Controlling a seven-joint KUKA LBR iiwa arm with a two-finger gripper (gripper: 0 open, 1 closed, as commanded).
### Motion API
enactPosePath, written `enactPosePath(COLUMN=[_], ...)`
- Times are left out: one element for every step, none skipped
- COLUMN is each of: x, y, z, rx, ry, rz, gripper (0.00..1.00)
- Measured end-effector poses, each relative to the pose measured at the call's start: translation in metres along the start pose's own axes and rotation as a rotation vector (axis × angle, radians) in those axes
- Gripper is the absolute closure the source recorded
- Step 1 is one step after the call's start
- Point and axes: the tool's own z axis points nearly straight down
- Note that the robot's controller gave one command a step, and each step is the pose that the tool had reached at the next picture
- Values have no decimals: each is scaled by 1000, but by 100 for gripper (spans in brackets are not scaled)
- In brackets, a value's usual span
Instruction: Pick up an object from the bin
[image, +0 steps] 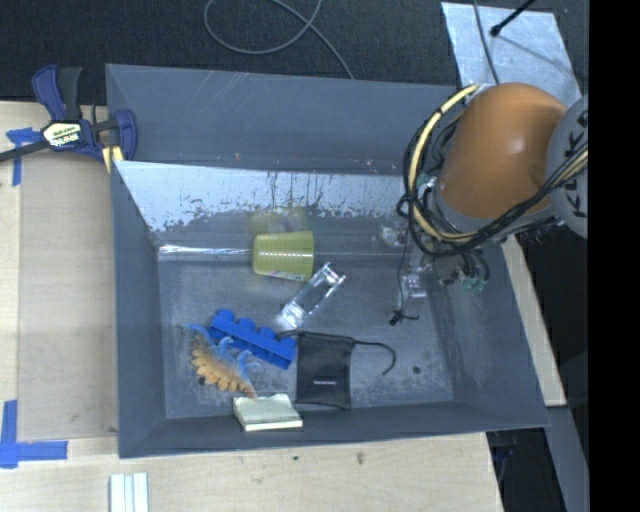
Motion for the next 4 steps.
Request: enactPosePath(x=[6, -17, -9, -17], y=[18, 32, 47, 59], z=[33, 60, 67, 75], rx=[-1, 0, 0, -1], ry=[1, -6, -2, -5], rz=[44, 25, 41, 94], gripper=[0, 0, 0, 0])
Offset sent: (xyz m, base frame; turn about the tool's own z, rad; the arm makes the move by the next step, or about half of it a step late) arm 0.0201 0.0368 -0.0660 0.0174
